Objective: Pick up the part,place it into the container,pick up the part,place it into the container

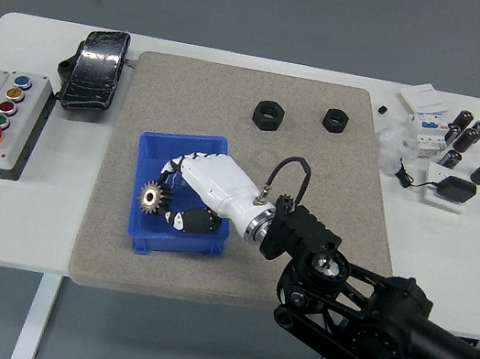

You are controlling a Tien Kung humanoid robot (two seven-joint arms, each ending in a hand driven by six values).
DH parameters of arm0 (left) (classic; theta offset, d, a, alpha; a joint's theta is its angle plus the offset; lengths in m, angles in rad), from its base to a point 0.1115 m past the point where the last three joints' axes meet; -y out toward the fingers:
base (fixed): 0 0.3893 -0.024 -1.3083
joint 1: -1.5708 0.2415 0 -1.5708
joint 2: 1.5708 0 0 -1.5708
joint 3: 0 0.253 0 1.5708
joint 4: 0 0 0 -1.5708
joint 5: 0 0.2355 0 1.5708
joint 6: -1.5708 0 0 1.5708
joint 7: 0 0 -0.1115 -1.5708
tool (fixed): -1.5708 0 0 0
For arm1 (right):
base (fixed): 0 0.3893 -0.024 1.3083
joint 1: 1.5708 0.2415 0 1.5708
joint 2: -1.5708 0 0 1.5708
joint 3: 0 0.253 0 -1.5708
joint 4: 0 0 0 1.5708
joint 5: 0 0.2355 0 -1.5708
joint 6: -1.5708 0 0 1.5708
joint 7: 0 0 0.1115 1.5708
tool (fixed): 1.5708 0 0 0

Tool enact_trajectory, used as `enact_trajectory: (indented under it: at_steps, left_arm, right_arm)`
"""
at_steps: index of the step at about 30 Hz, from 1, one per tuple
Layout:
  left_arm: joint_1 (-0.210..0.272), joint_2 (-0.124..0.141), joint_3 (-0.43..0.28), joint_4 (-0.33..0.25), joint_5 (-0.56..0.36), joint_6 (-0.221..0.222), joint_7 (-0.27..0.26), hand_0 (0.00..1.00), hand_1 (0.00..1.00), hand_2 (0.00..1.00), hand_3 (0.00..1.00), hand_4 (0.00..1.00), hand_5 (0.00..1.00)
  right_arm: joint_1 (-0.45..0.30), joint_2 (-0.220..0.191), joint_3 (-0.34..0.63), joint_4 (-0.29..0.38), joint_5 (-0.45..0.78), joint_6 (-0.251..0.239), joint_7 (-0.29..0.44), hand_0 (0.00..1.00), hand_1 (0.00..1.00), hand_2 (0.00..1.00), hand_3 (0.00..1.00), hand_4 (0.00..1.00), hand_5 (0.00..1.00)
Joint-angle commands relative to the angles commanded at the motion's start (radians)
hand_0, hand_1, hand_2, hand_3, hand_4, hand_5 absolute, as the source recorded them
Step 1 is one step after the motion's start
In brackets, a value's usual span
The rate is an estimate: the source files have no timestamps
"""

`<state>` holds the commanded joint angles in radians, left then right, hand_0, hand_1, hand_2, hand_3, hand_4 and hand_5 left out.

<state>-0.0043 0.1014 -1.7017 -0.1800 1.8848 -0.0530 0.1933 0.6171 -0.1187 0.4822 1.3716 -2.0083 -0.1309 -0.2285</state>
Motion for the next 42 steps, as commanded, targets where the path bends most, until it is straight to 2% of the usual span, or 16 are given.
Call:
enact_trajectory:
  at_steps: [5,7,8,13,18,21,24,28,37,38,42]
  left_arm:
    - [0.000,-0.001,0.003,0.000,-0.004,0.000,-0.001,0.654,0.664,0.641,0.664,0.705,0.283]
    - [0.001,-0.001,0.003,0.000,-0.004,0.001,-0.001,0.654,0.664,0.641,0.664,0.705,0.283]
    - [0.001,-0.001,0.002,0.000,-0.004,0.001,0.000,0.655,0.663,0.641,0.664,0.705,0.283]
    - [0.002,-0.002,-0.003,0.000,-0.001,0.001,0.001,0.655,0.663,0.641,0.664,0.705,0.283]
    - [0.003,-0.003,-0.002,0.000,-0.005,0.002,0.000,0.655,0.663,0.641,0.663,0.705,0.282]
    - [0.003,-0.004,-0.001,0.000,-0.006,0.002,0.000,0.655,0.663,0.641,0.663,0.705,0.283]
    - [0.004,-0.004,-0.004,0.000,-0.004,0.002,0.001,0.655,0.663,0.641,0.663,0.705,0.283]
    - [0.003,-0.004,-0.006,0.000,-0.003,0.002,0.000,0.655,0.663,0.642,0.663,0.705,0.285]
    - [0.001,-0.005,0.007,0.000,-0.014,0.003,-0.003,0.655,0.663,0.641,0.663,0.705,0.286]
    - [0.002,-0.005,0.007,0.000,-0.015,0.003,-0.004,0.655,0.663,0.641,0.663,0.706,0.286]
    - [0.003,-0.005,0.004,0.000,-0.011,0.004,-0.004,0.655,0.663,0.641,0.663,0.706,0.286]
  right_arm:
    - [-0.011,-0.003,0.016,-0.004,0.002,-0.012,0.003,0.650,0.796,0.769,0.717,0.623,0.255]
    - [-0.020,-0.006,0.035,-0.003,0.010,-0.021,0.006,0.650,0.796,0.769,0.717,0.623,0.255]
    - [-0.023,-0.007,0.045,-0.003,0.012,-0.025,0.007,0.650,0.786,0.765,0.714,0.657,0.268]
    - [-0.047,-0.020,0.112,0.005,0.017,-0.038,0.008,0.650,0.786,0.765,0.714,0.657,0.268]
    - [-0.084,-0.049,0.198,0.014,0.006,-0.043,-0.004,0.646,0.781,0.761,0.711,0.664,0.261]
    - [-0.109,-0.080,0.229,0.003,-0.007,-0.034,-0.021,0.620,0.758,0.759,0.714,0.676,0.256]
    - [-0.132,-0.112,0.230,-0.016,-0.018,-0.014,-0.041,0.620,0.758,0.759,0.714,0.676,0.256]
    - [-0.153,-0.135,0.216,-0.048,-0.027,0.012,-0.058,0.588,0.736,0.758,0.719,0.698,0.259]
    - [-0.173,-0.155,0.209,-0.105,-0.056,0.039,-0.071,0.579,0.703,0.746,0.717,0.709,0.274]
    - [-0.175,-0.158,0.207,-0.107,-0.057,0.040,-0.072,0.515,0.670,0.694,0.707,0.692,0.261]
    - [-0.182,-0.164,0.199,-0.119,-0.059,0.034,-0.070,0.515,0.670,0.694,0.707,0.692,0.261]
